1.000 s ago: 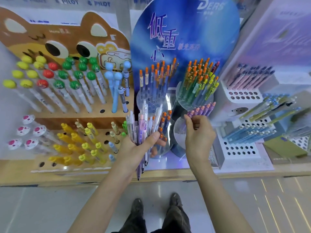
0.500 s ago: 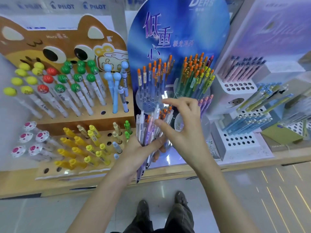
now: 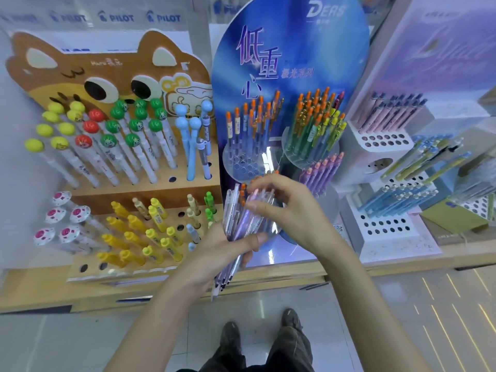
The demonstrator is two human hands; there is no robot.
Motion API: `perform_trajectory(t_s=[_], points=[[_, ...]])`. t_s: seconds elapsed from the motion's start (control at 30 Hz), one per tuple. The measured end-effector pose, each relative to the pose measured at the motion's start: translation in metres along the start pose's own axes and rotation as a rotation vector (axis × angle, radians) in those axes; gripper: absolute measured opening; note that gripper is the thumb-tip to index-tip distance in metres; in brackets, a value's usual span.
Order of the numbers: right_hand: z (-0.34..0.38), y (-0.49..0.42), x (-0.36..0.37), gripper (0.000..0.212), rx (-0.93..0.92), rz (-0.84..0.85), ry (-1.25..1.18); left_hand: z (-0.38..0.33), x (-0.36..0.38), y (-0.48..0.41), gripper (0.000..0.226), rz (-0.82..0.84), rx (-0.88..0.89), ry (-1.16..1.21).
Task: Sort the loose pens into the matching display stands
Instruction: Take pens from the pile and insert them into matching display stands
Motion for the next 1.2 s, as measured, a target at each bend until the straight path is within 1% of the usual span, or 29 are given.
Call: perform_trajectory(t_s=[0.1,0.13,0.27,0.33,0.4,0.47,0.6,0.7,0.77,0.9,1.07,1.13,1.2], points=[[-0.002,-0.001,-0.006,0.016,-0.021,-0.074,-0.193,0.0,-0.002,0.0,0.04,0.002,-0.008,0.008],[-0.003,-0.001,-0.008,0.017,-0.013,-0.102,-0.263,-0.001,-0.002,0.0,0.043,0.006,-0.005,0.011],[-0.004,-0.002,-0.02,0.021,0.01,-0.291,-0.437,0.001,-0.001,0.0,0.036,0.017,-0.021,0.009],[-0.005,-0.002,-0.033,0.02,-0.001,-0.401,-0.511,0.006,-0.002,-0.001,0.037,0.01,-0.051,-0.004],[-0.006,0.0,-0.049,0.018,-0.021,-0.507,-0.542,0.009,-0.003,-0.001,0.029,-0.018,-0.08,-0.009],[-0.006,0.002,-0.063,0.015,-0.047,-0.594,-0.531,0.01,-0.004,-0.003,0.017,-0.052,-0.089,0.006],[-0.011,0.009,-0.084,0.014,-0.068,-0.745,-0.46,0.008,-0.005,-0.005,0.014,-0.113,-0.094,0.048],[-0.024,0.01,-0.079,0.01,-0.016,-0.764,-0.308,0.003,-0.005,-0.007,0.011,-0.139,-0.077,0.063],[-0.033,0.01,-0.071,0.012,0.01,-0.774,-0.234,0.0,-0.004,-0.008,0.009,-0.14,-0.052,0.064],[-0.047,0.009,-0.063,0.015,0.013,-0.85,-0.152,-0.002,-0.003,-0.01,0.014,-0.152,-0.028,0.058],[-0.054,0.009,-0.059,0.014,-0.044,-0.914,-0.044,-0.002,-0.006,-0.01,0.012,-0.172,-0.011,0.068],[-0.054,0.008,-0.058,0.015,-0.06,-0.934,-0.03,-0.002,-0.007,-0.009,0.014,-0.176,-0.008,0.065],[-0.054,0.007,-0.057,0.017,-0.034,-0.918,-0.049,-0.002,-0.007,-0.008,0.014,-0.179,-0.004,0.065]])
Point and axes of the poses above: each hand's wrist, its own y-axis away from the middle knuckle, its own x-axis out of the palm, z = x × y, the point moved 4 cm from there along -y, towards the middle knuckle, and after that the axes turned 10 degrees about x, right-handed, at the moved point
